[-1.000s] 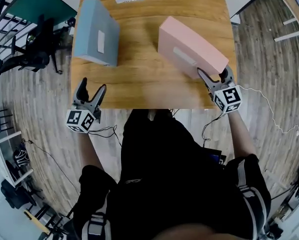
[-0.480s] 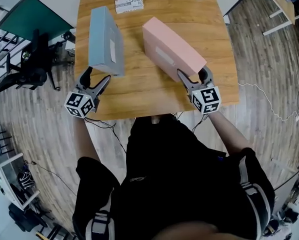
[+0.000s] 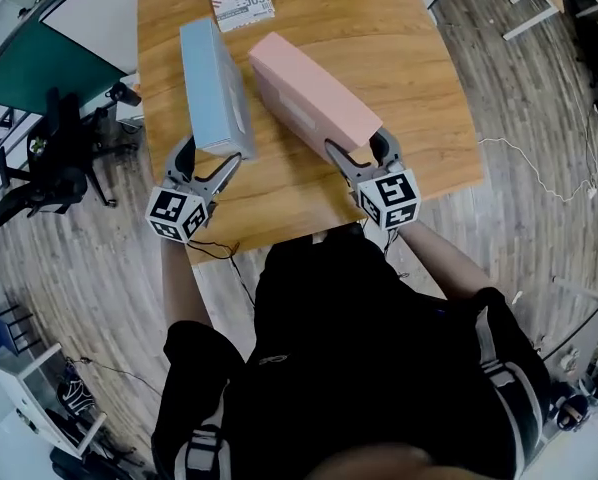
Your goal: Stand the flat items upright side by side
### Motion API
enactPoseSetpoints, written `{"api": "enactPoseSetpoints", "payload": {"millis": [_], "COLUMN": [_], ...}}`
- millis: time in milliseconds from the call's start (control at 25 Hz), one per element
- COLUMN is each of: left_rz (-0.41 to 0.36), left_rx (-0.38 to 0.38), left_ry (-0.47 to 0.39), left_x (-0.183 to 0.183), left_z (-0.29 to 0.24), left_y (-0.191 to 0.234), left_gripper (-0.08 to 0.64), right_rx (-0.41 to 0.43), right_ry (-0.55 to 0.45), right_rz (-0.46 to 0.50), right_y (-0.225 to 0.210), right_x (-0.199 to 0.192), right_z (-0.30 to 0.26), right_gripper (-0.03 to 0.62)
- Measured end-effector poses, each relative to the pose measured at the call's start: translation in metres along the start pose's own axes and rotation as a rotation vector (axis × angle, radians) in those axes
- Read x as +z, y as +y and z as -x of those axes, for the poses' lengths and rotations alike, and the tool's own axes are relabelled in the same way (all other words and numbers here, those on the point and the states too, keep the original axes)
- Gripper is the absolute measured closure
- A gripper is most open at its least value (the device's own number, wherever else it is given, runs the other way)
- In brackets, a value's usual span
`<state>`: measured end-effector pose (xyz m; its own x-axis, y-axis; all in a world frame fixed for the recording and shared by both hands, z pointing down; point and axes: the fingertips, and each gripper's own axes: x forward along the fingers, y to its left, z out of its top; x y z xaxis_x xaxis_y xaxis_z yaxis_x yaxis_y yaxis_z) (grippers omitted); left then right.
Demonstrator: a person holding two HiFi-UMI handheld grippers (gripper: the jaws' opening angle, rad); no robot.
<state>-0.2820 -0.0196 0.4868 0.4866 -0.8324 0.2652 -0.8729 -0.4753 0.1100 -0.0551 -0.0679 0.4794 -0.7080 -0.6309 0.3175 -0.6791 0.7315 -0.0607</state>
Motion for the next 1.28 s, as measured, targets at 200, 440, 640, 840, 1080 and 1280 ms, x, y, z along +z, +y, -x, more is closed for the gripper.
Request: {"api": "enactPoseSetpoints", "payload": {"millis": [200, 440, 640, 840, 1080, 1280], "left_rz": [0.010, -0.020, -0.036, -0.042, -0.050, -0.041], "left_rx": [-0.017, -0.070, -0.107, -0.129, -0.155, -0.144], "left_ry": [-0.024, -0.016, -0.011, -0.010, -0.004, -0.010], "left_x": [0.002, 0.004, 0.007, 0.007, 0.007, 0.009], "left_z": [-0.003, -0.007, -0.012, -0.015, -0.021, -0.022], "left_y": [0.002, 0.002, -0.002, -0.005, -0.011, -0.006], "left_gripper": [0.150, 0.155, 0.160, 0.160, 0.161, 0.166], "right_rx": [0.029, 0.241, 0.341, 0.339, 0.309, 0.362], "right_ry": [-0.018, -0.023, 0.010, 0.011, -0.002, -0.006], "right_rz": [-0.042, 0.060, 0.137, 0.089, 0.017, 0.030], "right_y": [0.030, 0.068, 0.073, 0.074, 0.073, 0.083], "right_x": [0.006, 0.008, 0.004, 0.009, 0.014, 0.020], "right_z": [-0.010, -0.011, -0.010, -0.020, -0.040, -0.055], "right_gripper": [0.264, 0.235, 0.250, 0.261, 0.259, 0.255]}}
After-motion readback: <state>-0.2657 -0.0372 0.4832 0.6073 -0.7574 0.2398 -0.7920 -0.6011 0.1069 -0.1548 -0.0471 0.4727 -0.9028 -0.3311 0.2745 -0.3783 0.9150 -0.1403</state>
